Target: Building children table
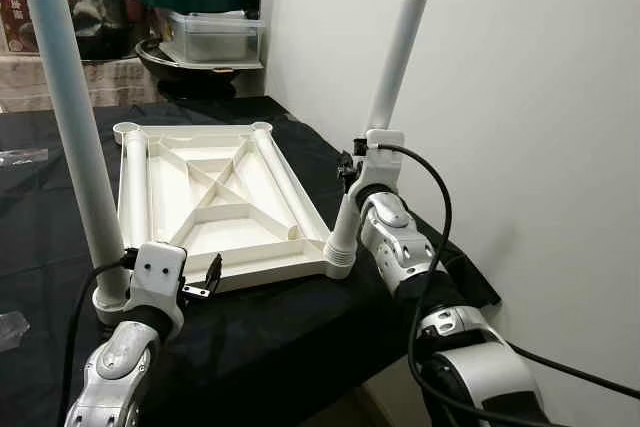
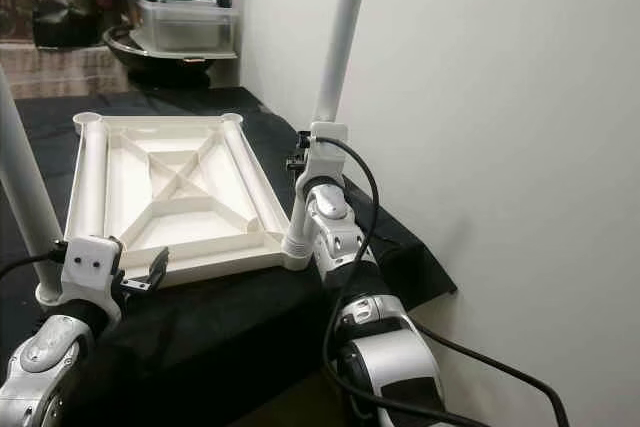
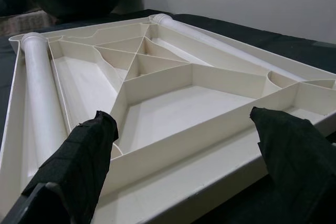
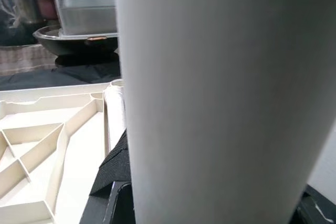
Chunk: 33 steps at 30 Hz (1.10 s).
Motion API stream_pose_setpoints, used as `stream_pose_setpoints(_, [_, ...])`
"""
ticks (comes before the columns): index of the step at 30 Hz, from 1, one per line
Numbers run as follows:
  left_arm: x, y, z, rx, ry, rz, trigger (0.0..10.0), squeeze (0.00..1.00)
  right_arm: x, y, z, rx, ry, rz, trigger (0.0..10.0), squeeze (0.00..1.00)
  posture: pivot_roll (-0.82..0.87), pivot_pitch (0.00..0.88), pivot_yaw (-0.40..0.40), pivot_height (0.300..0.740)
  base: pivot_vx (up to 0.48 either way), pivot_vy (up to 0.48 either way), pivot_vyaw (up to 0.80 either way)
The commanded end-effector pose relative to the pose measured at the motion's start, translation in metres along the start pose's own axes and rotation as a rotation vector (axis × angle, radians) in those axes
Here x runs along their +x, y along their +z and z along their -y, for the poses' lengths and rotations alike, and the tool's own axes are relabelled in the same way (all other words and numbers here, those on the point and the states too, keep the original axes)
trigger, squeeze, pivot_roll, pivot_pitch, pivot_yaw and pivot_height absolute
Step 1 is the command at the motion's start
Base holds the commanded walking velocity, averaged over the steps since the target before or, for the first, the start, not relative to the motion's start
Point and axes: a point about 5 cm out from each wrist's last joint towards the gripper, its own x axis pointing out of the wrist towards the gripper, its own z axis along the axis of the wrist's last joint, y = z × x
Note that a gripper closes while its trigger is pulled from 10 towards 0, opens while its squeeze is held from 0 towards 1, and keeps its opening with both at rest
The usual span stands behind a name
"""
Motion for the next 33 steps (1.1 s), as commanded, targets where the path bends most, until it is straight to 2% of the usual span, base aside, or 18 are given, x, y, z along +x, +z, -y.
stream_pose_setpoints(1, [0.003,0.000,0.004,0.003,-0.016,0.005,10.0,0.00,-0.014,-0.066,0.019,-0.023,-0.075,-0.272,0.0,0.00,0.06,0.000,-0.144,0.740,0.000,0.000,0.00])
stream_pose_setpoints(4, [0.003,0.000,0.004,0.003,-0.016,0.005,10.0,0.00,-0.013,-0.066,0.018,-0.025,-0.074,-0.273,0.0,0.00,0.06,0.000,-0.144,0.740,0.000,0.000,0.00])
stream_pose_setpoints(6, [0.003,-0.001,0.005,0.003,-0.019,0.003,10.0,0.00,-0.014,-0.067,0.017,-0.023,-0.069,-0.278,6.1,0.00,0.06,0.000,-0.141,0.740,0.000,0.000,0.00])
stream_pose_setpoints(7, [0.003,-0.001,0.004,0.004,-0.021,0.003,10.0,0.00,-0.014,-0.067,0.017,-0.023,-0.068,-0.278,10.0,0.00,0.06,0.000,-0.137,0.740,0.000,0.000,0.00])
stream_pose_setpoints(17, [0.004,0.000,0.004,0.008,-0.027,0.004,10.0,0.00,-0.012,-0.063,0.019,-0.036,-0.100,-0.265,10.0,0.00,0.05,0.000,-0.132,0.740,0.000,0.000,0.00])
stream_pose_setpoints(23, [0.005,0.000,0.004,0.009,-0.031,0.002,10.0,0.00,-0.011,-0.059,0.024,-0.011,-0.148,-0.254,10.0,0.00,0.05,0.000,-0.130,0.740,0.000,0.000,0.00])
stream_pose_setpoints(27, [0.005,-0.001,0.003,0.012,-0.028,0.002,10.0,0.00,-0.015,-0.068,0.036,-0.068,-0.260,-0.312,10.0,0.00,0.05,0.000,-0.129,0.740,0.000,0.000,0.00])
stream_pose_setpoints(33, [0.005,-0.001,0.002,0.013,-0.021,0.004,10.0,0.00,-0.017,-0.073,0.033,-0.070,-0.278,-0.321,10.0,0.00,0.05,0.000,-0.127,0.740,0.000,0.000,0.00])
